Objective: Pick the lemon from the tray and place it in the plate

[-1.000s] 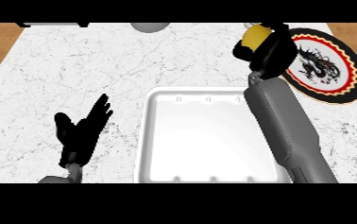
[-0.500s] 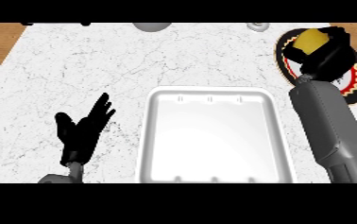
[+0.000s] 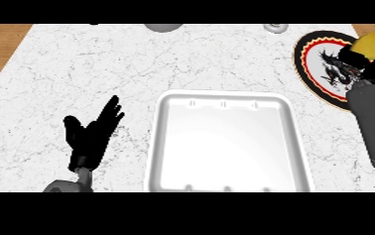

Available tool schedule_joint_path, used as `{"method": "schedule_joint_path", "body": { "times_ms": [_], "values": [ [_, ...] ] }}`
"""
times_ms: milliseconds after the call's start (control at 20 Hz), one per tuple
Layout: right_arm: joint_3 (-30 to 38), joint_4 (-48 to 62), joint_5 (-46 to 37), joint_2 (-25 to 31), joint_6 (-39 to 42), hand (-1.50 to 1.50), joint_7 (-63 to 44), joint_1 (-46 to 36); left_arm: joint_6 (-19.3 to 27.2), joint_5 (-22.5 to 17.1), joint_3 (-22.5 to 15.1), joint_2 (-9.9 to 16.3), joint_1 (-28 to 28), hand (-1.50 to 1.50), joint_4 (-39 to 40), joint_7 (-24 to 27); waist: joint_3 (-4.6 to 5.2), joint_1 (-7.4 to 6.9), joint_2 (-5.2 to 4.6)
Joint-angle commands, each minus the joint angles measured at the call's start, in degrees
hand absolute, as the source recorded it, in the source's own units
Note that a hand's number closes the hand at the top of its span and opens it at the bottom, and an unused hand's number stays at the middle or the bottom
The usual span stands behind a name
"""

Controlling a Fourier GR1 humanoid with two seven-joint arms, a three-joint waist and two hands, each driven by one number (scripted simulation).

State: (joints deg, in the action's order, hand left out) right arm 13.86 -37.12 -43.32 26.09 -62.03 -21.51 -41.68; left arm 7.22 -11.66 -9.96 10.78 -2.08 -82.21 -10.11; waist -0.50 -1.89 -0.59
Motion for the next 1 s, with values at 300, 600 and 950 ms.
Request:
{"method": "schedule_joint_path", "body": {
  "times_ms": [300, 600, 950],
  "values": [
    [6.04, 15.17, 10.62, 7.16, 21.27, -1.5, 6.67, -1.05, -1.09, -0.04, -1.11, -0.57, 0.44, 0.0, 0.72, -1.59, 0.08, -1.27, -1.01],
    [12.44, 15.27, 18.09, 6.75, 23.22, -1.5, 21.72, -0.67, -1.32, -0.84, 1.15, 0.41, -1.07, 0.0, 0.87, -1.52, -0.08, -1.6, -1.24],
    [22.98, 11.12, 29.31, 4.61, 20.21, -1.5, 37.87, -0.04, -1.5, 0.42, -0.18, 0.18, 1.73, 0.0, 1.11, -0.47, -0.03, -1.12, -0.88]
  ]
}}
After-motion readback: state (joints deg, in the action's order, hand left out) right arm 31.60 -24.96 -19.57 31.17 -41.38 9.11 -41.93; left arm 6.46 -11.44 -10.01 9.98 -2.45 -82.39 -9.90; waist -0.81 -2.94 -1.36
